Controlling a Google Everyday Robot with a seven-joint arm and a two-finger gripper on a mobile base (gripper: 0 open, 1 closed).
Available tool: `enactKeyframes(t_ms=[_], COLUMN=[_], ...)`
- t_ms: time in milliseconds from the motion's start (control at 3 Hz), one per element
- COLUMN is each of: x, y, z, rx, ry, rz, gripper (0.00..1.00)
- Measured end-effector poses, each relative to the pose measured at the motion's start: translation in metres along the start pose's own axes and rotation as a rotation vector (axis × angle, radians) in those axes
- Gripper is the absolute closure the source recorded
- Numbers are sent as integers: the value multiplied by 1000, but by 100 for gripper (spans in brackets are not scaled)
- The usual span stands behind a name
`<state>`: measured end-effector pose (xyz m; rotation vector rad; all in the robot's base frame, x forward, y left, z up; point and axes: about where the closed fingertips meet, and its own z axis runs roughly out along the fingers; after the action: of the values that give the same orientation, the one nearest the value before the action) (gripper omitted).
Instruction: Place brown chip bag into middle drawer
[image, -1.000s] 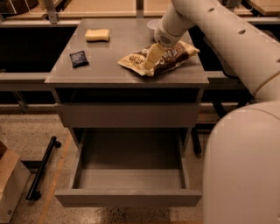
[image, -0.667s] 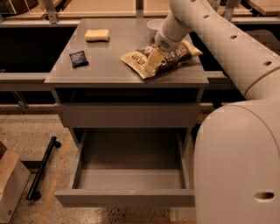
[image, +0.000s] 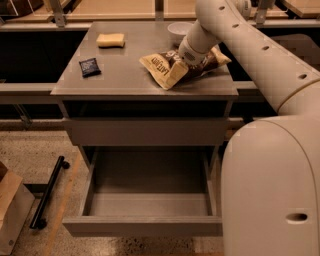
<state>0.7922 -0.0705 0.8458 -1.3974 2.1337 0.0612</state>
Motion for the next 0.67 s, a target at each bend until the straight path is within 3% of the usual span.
enactKeyframes(t_ms=[333, 667], x=[-1, -1], y=[1, 1], z=[-3, -3], rx=[1, 1], ry=[-8, -8], rz=[-5, -5], gripper=[73, 95])
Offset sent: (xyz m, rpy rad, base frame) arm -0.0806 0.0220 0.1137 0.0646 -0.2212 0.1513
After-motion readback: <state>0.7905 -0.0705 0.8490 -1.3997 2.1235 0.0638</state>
